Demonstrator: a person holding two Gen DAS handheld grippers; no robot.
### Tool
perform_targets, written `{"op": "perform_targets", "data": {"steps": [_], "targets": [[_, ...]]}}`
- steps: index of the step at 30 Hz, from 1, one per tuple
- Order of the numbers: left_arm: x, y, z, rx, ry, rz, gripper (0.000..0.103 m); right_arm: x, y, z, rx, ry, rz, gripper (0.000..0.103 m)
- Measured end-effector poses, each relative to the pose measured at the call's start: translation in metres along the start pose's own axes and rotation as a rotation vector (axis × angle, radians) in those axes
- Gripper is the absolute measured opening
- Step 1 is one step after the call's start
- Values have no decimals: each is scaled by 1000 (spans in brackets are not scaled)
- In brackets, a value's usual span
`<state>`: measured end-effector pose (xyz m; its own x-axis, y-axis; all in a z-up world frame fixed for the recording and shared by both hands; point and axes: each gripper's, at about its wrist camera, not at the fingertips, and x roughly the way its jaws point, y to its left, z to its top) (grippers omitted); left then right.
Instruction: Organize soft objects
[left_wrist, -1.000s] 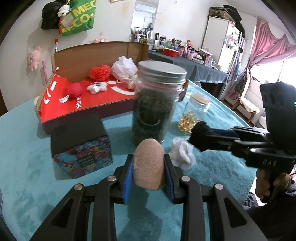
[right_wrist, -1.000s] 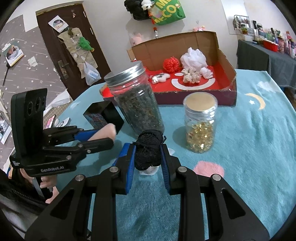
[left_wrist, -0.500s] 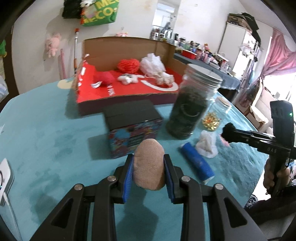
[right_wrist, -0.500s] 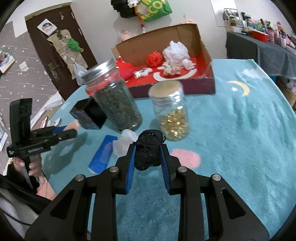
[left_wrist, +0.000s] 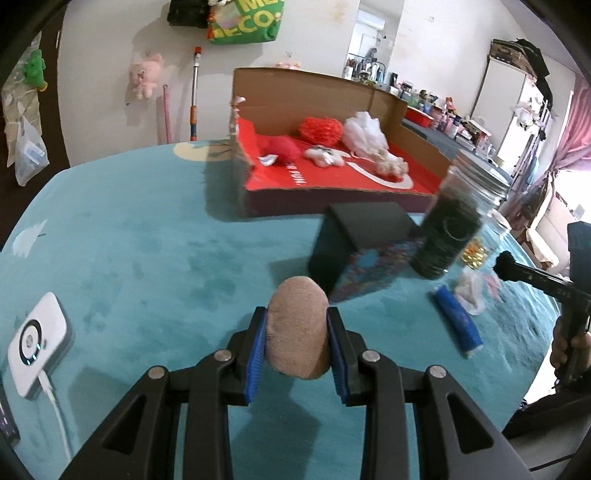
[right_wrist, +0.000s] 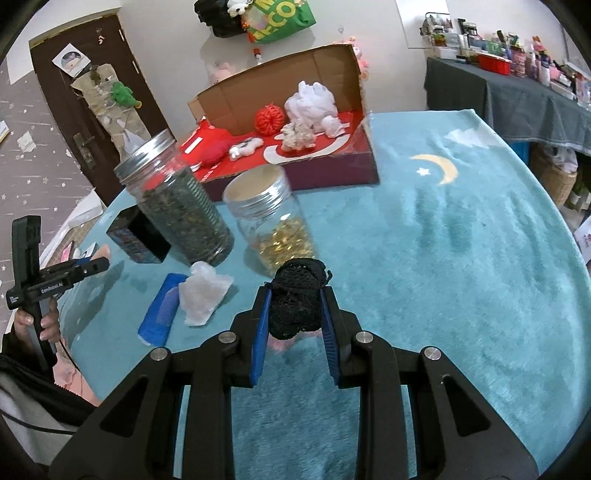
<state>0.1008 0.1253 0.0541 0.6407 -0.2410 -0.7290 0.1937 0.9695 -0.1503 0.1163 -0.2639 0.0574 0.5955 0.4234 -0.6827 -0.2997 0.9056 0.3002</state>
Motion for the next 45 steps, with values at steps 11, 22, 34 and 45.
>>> {"op": "perform_targets", "data": {"steps": [11,22,34,45], "targets": [[21,27,35,54,-9,-32,33,12,-29,21,22,15,26,25],[42,26,69,126,4,-92,33,27,-47,56,-11,31,56,25],[46,17,99,165,6,-123,33,36,-36,90,-85,34,100,25],[74,-16,144,187,79,-99,33,55,1,146,-203,41,47,25]]}}
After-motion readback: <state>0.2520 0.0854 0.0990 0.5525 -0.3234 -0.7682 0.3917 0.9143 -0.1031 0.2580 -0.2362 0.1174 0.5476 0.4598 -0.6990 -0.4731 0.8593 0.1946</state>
